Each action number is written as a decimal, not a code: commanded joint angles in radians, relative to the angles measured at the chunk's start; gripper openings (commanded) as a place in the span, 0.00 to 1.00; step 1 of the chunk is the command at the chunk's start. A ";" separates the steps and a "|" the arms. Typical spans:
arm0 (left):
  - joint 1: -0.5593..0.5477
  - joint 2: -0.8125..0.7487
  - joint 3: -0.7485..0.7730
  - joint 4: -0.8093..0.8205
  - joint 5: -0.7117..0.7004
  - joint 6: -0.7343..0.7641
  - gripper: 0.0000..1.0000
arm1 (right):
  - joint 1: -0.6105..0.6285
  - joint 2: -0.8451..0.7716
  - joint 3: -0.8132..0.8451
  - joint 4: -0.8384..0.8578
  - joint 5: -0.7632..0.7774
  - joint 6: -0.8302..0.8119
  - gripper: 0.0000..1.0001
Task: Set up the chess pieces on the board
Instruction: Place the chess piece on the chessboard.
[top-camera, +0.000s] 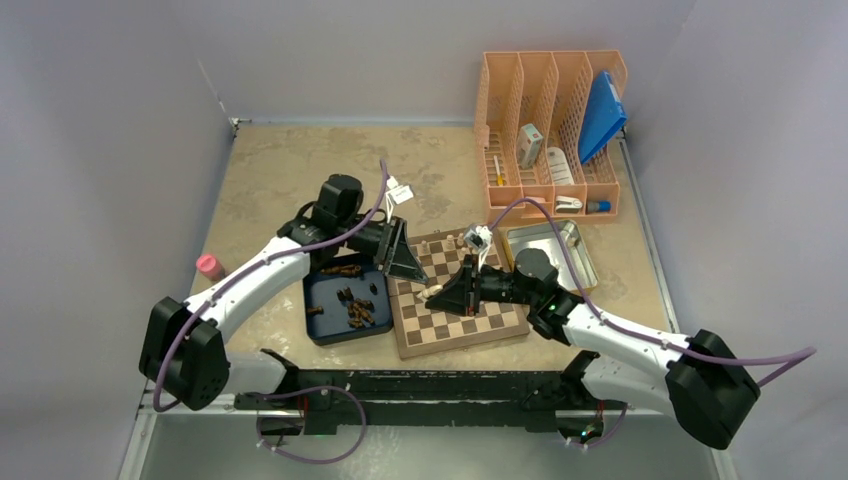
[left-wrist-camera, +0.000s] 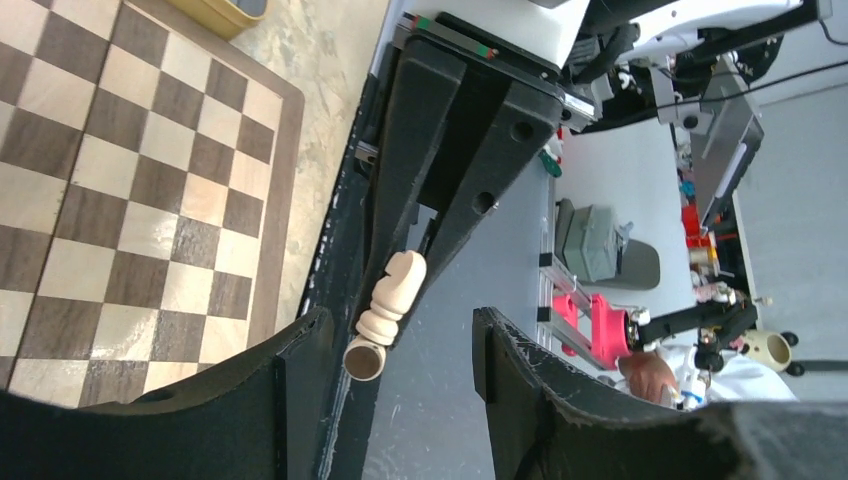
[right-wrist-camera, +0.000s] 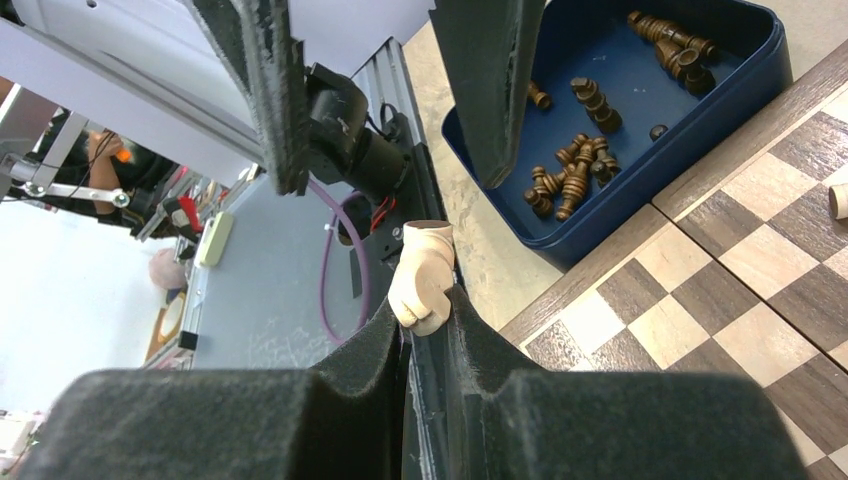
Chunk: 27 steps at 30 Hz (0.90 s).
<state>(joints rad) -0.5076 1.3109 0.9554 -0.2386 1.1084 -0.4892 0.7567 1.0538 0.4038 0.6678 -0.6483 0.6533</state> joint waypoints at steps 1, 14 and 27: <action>-0.014 0.006 0.014 0.034 0.052 0.042 0.53 | 0.002 -0.001 0.043 0.069 -0.037 -0.008 0.00; -0.099 0.097 0.069 0.007 -0.018 0.058 0.49 | 0.001 0.009 0.046 0.074 -0.039 -0.009 0.00; -0.105 0.080 0.082 -0.004 -0.062 0.056 0.11 | 0.001 0.016 0.033 0.056 -0.024 -0.014 0.00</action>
<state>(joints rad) -0.6094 1.4158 0.9947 -0.2550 1.0927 -0.4522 0.7563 1.0790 0.4053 0.6785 -0.6678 0.6533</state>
